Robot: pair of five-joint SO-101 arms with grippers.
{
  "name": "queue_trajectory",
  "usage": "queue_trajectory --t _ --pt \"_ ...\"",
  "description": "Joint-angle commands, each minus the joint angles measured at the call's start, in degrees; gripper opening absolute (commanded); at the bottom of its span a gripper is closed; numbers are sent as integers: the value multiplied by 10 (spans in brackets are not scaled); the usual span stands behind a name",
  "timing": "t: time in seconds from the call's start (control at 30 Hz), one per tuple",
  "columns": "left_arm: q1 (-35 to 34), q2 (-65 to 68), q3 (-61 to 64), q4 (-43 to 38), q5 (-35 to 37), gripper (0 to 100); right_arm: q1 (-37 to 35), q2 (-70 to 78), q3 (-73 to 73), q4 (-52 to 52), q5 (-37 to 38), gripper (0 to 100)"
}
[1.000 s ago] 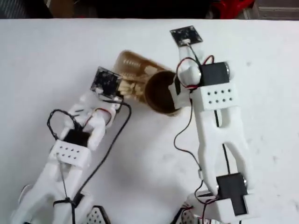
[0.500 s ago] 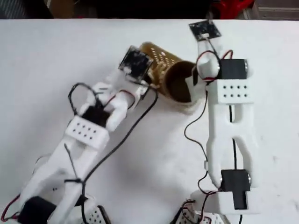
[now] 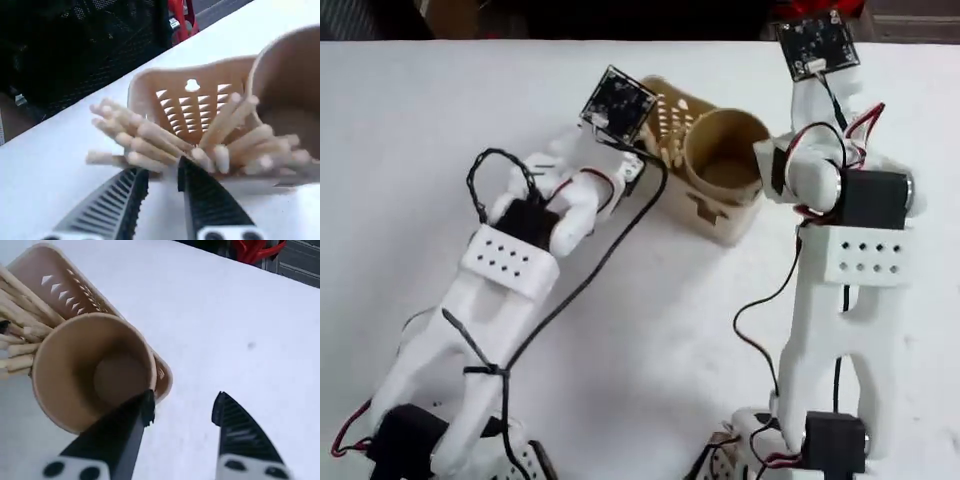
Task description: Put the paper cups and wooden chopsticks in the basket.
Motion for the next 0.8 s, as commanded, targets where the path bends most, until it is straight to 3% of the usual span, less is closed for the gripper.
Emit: queue_trajectory --t 0.0,0.27,0.5,0.77 --pt "3 1 -31 2 -5 120 3 -9 -9 -15 7 193" --pt "2 2 -52 4 -5 120 3 -22 -11 -25 5 193" --pt "2 3 -132 63 -5 120 7 -88 -5 -22 7 193" --pt "-10 -1 -139 93 -5 120 7 -132 74 -23 7 192"
